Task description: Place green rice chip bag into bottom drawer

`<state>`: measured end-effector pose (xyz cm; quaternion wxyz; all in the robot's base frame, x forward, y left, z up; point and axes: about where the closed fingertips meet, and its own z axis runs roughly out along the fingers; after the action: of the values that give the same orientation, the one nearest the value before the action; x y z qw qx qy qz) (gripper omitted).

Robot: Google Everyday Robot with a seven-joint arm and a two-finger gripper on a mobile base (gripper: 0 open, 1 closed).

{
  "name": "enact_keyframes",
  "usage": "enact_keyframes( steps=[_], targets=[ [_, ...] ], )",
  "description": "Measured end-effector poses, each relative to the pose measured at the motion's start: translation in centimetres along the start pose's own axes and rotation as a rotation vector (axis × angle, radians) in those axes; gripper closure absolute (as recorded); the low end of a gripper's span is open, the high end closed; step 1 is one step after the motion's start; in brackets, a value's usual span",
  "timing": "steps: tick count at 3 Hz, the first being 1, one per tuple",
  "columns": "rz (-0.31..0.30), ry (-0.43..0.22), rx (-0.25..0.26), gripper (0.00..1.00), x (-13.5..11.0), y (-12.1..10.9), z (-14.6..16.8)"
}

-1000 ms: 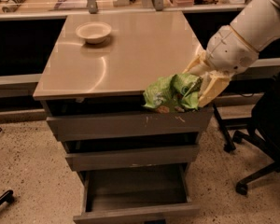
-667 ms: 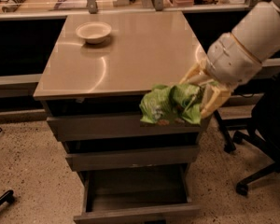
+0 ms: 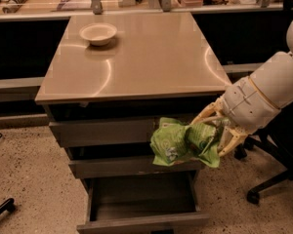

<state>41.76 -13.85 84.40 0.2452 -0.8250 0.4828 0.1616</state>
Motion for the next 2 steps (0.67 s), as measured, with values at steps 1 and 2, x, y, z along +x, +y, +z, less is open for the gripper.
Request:
enact_keyframes(
  steps=[1, 2],
  targets=[
    [-0.001, 0.0, 0.001, 1.0, 0.0, -0.1, 0.0],
    [-0.025, 0.029, -0.008, 1.0, 0.9, -0.1, 1.0]
  ],
)
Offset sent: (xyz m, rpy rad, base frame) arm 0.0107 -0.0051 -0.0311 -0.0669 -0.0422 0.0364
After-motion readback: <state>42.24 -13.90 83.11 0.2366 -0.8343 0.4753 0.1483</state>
